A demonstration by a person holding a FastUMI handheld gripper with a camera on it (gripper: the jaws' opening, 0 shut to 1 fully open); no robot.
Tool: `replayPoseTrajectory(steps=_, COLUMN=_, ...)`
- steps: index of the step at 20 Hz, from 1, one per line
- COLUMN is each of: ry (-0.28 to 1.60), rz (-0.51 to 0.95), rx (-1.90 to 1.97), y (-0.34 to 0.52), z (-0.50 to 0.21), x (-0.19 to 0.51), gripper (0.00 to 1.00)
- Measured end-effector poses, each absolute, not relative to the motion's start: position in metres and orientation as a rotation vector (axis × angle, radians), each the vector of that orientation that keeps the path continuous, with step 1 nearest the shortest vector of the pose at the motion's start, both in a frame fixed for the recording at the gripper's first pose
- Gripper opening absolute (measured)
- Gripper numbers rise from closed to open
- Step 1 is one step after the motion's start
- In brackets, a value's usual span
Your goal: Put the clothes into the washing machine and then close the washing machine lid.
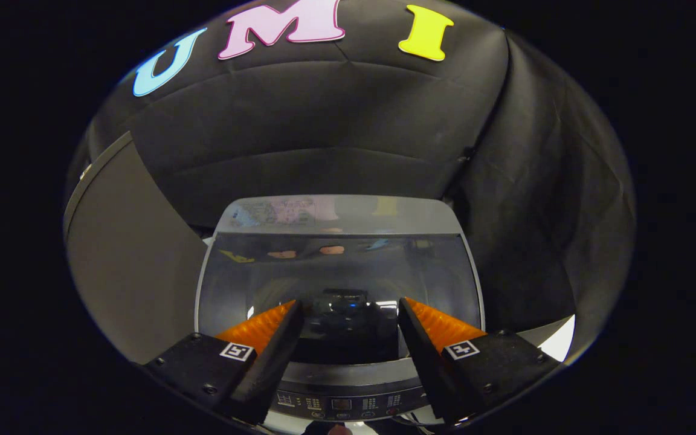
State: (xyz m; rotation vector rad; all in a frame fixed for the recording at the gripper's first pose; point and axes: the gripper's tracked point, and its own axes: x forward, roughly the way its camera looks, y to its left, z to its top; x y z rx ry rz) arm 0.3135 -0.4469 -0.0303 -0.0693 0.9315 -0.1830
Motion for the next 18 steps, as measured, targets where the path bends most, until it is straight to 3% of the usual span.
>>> replayPoseTrajectory(steps=11, ry=1.027, rz=-0.189, rx=-0.049, y=-0.45, z=-0.059, x=0.288, gripper=0.99)
replayPoseTrajectory(steps=18, ry=0.855, rz=-0.175, rx=-0.037, y=-0.445, z=0.011, x=0.298, gripper=0.99)
